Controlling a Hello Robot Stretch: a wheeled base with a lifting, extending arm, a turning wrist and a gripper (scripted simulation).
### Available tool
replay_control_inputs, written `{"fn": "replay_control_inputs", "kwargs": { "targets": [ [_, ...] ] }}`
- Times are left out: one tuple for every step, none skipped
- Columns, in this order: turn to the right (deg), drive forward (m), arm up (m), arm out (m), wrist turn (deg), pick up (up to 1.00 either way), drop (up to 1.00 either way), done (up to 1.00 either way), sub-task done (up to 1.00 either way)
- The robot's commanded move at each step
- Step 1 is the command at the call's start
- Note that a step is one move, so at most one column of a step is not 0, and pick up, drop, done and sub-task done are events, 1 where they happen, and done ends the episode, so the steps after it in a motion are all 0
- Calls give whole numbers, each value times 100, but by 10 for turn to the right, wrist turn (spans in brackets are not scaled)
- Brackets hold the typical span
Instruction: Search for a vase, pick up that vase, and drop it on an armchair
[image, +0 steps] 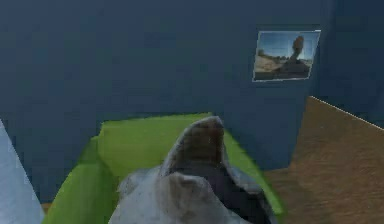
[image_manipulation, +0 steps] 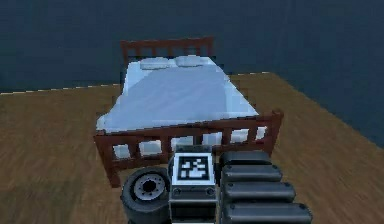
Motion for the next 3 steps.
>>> {"fn": "replay_control_inputs", "kwargs": {
  "targets": [
    [450, 0, 0, 0, 0, 0, 0, 0, 0],
    [300, 0, 0, 0, 0, 0, 0, 0, 0],
    [-450, 0, 0, 0, 0, 0, 0, 0, 0]
  ]
}}
